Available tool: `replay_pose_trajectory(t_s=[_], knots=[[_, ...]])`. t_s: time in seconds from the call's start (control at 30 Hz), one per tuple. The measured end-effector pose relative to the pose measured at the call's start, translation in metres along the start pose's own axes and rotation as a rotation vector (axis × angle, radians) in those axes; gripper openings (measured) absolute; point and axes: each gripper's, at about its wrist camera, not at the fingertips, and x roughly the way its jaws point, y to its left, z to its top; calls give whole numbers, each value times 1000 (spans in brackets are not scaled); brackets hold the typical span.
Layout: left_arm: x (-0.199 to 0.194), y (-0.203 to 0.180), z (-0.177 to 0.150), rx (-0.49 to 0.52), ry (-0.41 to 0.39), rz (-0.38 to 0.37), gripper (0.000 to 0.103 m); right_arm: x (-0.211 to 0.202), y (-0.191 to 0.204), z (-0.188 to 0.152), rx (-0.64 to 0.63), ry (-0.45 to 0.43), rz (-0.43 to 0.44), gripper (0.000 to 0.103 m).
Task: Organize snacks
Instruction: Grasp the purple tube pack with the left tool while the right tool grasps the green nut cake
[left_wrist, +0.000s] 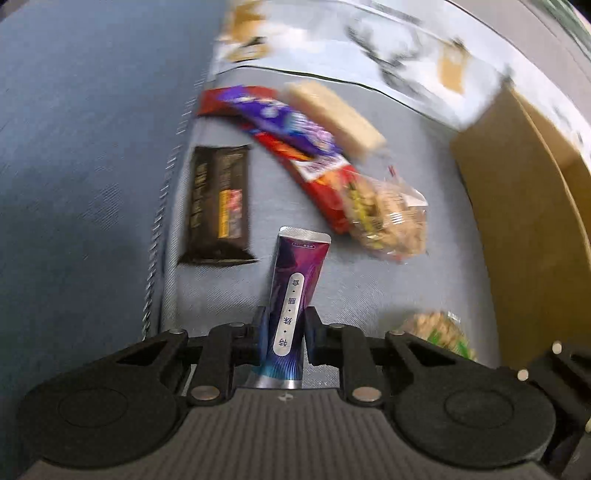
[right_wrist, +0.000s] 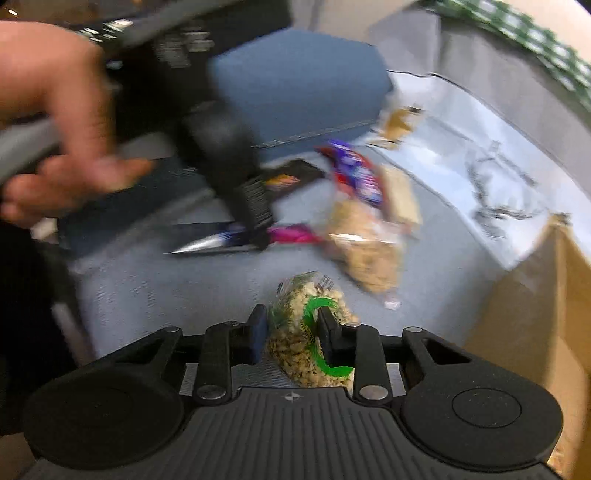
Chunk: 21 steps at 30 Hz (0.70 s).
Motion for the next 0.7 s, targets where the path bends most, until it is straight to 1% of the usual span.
replay_pose_trajectory(t_s=[0.03,0.07,0.1,0.13,0.17,0.23,0.33,0.37,0.43,0.57,0.63,0.7], knots=[[-1,-1,-1,-12,2,-2,24,0,1,0,8,1,4,47],[-1,-3,-2,-17,9,-1,24,0,1,1,18,6,-18,72],[-1,-4,-3,-13,14,2,24,0,-1,2,31,2,-50,81],[-1,-7,-4,-1,19,5,26,-1,-3,4,50,-9,-64,87],[-1,-11,-6,12,17,12,31,-1,-8,6,87,-14,-61,87],[1,-13,-5,20,16,22,38,2,-19,6,176,8,-33,88],[8,-18,-6,40,38,37,40,18,-30,3,272,101,-29,91],[12,-21,-6,54,45,44,40,24,-32,1,293,137,-41,94],[15,-26,-7,91,48,53,40,34,-38,-2,344,192,-29,96],[18,-35,-10,152,48,81,40,44,-41,-5,421,230,11,95],[18,-38,-11,179,44,93,39,46,-41,-6,432,238,27,92],[18,-40,-12,196,38,102,31,47,-41,-7,426,239,38,84]])
